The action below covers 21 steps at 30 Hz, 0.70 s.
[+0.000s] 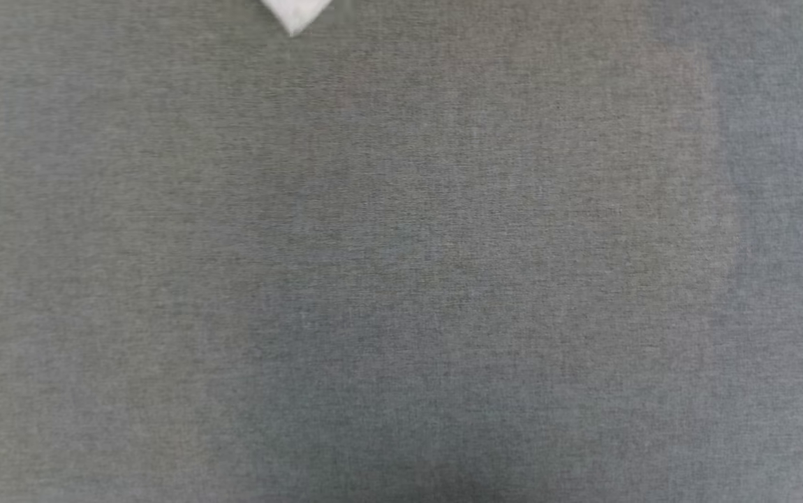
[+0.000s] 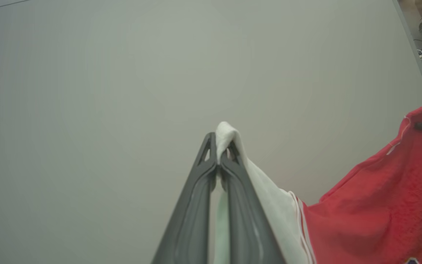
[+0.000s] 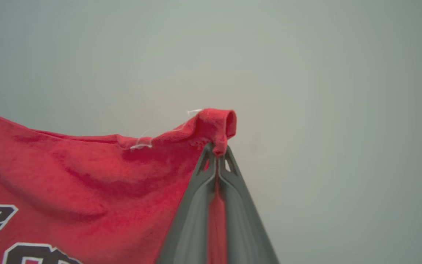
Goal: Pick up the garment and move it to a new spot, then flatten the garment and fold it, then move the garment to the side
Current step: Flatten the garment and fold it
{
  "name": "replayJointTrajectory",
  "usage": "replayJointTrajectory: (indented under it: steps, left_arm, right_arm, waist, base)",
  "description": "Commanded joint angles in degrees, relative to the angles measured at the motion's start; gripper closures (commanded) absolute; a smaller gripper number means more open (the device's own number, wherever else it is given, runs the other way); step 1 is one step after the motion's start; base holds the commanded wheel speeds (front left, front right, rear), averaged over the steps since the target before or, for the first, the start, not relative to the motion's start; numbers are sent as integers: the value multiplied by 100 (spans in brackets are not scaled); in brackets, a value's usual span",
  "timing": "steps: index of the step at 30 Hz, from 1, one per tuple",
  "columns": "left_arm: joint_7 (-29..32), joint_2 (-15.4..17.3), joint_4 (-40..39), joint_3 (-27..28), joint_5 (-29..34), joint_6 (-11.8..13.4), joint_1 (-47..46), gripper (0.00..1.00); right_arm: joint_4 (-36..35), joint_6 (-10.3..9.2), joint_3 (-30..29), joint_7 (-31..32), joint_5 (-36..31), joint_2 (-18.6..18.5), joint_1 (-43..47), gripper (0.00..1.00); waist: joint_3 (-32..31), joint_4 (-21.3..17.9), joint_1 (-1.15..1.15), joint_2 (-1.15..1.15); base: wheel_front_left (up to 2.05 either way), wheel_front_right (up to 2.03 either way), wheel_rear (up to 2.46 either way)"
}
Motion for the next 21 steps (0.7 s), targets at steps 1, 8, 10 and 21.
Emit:
replayJointTrajectory:
  steps: [1,8,10,21]
  left_arm:
    - [16,-47,56,28,25,-13,-279,100]
    - [-18,-152,693,-91,-38,-14,-841,100]
    - [-125,-135,820,-141,-51,-15,-746,100]
    - [-780,246,1254,-440,-460,-16,267,100]
  right_arm:
    - [150,-4,59,-133,-93,43,-257,100]
    - [1409,-4,619,-659,-151,356,-1159,100]
    - [1605,-4,784,-747,-83,426,-1165,100]
    - [2307,-4,1519,-1418,604,722,-316,100]
  waist:
    - [162,-164,-2,0]
    - [434,-212,-2,0]
    - [539,-209,-2,0]
    - [727,-154,-2,0]
  base:
    - [0,0,0]
    - [0,0,0]
    - [0,0,0]
    - [0,0,0]
